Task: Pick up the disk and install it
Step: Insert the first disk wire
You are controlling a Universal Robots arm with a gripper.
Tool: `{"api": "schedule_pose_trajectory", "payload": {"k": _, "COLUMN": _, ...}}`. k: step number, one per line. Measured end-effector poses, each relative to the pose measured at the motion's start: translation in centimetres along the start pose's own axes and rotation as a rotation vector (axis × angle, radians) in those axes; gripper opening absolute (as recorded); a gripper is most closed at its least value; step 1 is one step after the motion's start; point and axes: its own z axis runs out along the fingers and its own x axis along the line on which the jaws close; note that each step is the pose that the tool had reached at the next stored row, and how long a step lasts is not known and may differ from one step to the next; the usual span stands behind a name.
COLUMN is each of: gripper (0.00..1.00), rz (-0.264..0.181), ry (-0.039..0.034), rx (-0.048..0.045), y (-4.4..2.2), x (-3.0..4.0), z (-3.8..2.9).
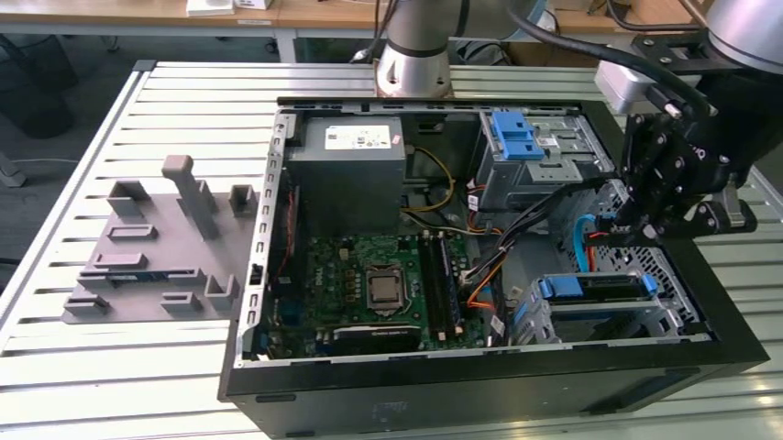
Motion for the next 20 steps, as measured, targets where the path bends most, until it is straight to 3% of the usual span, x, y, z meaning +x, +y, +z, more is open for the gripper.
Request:
{"api": "schedule_pose_trajectory", "payload": {"k": 1, "gripper": 0.24, "rz": 0.000, "ry": -0.0001, "rx": 0.0000, "y": 0.08, "x": -0.10, "z": 0.12}}
{"api": "schedule_pose_trajectory", "payload": {"k": 2, "gripper": 0.31, "rz": 0.000, "ry": -0.0002, "rx": 0.0000, "y": 0.17, "x": -0.18, "z": 0.27}}
{"api": "schedule_pose_trajectory", "payload": {"k": 9, "gripper": 0.31, "rz": 0.000, "ry": 0.0001, "rx": 0.0000, "y": 0.31, "x": -0.98, "z": 1.19}}
{"api": "schedule_pose_trajectory", "payload": {"k": 14, "gripper": 0.31, "rz": -0.001, "ry": 0.0123, "rx": 0.0003, "y": 0.32, "x": -1.03, "z": 1.31}}
{"api": "schedule_pose_trajectory", "payload": {"k": 18, "gripper": 0.17, "rz": -0.001, "ry": 0.0133, "rx": 0.0003, "y": 0.29, "x": -1.03, "z": 1.31}}
{"api": "schedule_pose_trajectory", "payload": {"k": 20, "gripper": 0.16, "rz": -0.001, "ry": 0.0131, "rx": 0.0002, "y": 0.18, "x": -0.87, "z": 1.34}}
